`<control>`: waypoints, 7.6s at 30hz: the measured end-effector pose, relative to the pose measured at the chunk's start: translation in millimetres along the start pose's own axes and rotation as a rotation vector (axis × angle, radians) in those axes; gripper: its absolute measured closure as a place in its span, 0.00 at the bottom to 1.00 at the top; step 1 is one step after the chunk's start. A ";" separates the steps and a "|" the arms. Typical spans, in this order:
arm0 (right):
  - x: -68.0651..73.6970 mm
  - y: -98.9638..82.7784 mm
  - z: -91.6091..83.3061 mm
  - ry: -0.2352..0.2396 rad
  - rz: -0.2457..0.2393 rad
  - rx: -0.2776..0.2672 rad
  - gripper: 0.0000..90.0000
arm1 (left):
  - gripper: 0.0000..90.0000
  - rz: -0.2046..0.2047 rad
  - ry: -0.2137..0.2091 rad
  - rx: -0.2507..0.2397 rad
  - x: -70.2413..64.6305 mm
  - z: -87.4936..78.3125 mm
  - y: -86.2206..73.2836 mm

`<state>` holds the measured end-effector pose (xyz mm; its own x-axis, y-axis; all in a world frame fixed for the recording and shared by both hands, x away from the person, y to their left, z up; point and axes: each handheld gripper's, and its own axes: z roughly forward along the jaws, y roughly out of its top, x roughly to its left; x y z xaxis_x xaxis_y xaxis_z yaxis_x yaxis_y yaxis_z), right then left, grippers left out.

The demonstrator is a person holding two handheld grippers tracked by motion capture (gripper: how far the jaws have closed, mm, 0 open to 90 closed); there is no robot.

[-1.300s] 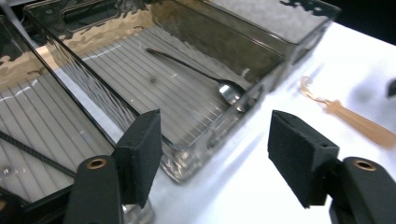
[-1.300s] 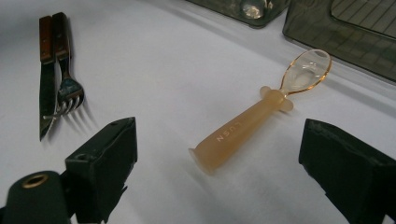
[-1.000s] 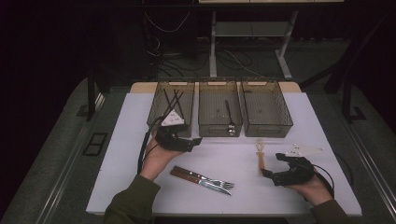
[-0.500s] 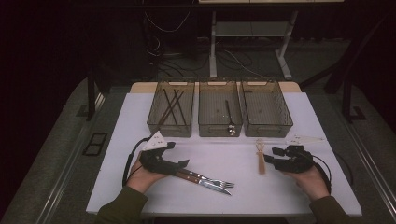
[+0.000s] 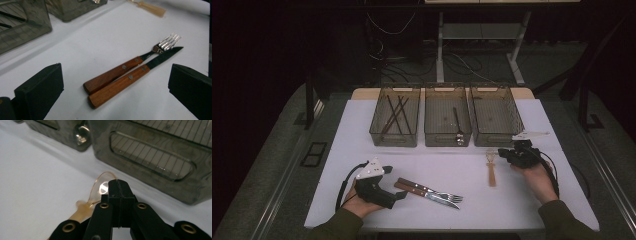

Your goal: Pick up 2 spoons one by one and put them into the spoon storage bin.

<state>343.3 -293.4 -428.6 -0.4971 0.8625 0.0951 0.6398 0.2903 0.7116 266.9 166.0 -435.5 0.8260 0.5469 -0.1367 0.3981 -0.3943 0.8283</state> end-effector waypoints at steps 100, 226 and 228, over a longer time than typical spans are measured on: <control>52.9 -19.6 -11.5 0.059 -0.112 0.114 0.85 | 0.00 0.001 -0.008 0.040 1.4 4.9 -1.2; 55.3 93.8 4.8 0.214 -0.115 -0.082 0.25 | 0.07 0.052 -0.061 0.024 11.6 3.4 -0.9; 53.9 84.9 1.8 0.206 -0.110 -0.086 0.24 | 0.08 0.049 -0.061 0.025 11.6 3.3 -0.8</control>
<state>371.9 -221.5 -364.4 -0.6756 0.7222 0.1480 0.5279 0.3337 0.7810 277.4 170.3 -439.5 0.8673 0.4807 -0.1297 0.3657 -0.4384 0.8210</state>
